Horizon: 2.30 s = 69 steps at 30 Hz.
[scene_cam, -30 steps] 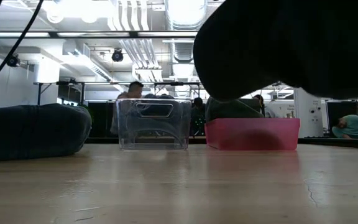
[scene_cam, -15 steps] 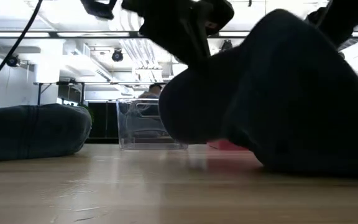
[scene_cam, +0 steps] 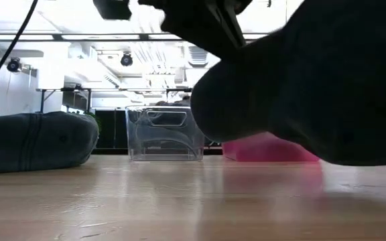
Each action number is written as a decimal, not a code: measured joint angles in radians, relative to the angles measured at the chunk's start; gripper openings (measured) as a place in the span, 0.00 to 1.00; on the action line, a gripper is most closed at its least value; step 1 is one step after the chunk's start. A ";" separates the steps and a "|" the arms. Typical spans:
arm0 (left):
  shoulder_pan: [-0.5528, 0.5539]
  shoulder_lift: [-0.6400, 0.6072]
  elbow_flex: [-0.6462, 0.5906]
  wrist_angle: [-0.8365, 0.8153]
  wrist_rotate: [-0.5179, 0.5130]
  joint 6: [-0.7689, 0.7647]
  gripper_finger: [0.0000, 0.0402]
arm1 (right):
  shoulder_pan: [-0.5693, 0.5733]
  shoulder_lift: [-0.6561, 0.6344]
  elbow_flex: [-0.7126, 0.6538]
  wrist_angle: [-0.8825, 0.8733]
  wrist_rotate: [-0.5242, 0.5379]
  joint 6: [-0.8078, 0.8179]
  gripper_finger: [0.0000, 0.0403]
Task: Pick & Place hat
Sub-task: Put the bottom blue cap into the transparent bin
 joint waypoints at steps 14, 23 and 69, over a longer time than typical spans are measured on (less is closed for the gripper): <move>-0.017 0.032 -0.029 0.018 0.014 -0.014 0.02 | 0.019 -0.063 0.026 0.038 -0.005 -0.065 0.54; -0.016 0.040 -0.029 0.102 0.010 -0.026 0.02 | 0.005 0.060 0.018 0.245 -0.058 -0.076 0.54; 0.022 0.026 0.132 0.024 0.036 -0.139 0.02 | 0.300 0.029 0.283 -0.417 0.074 -0.401 0.49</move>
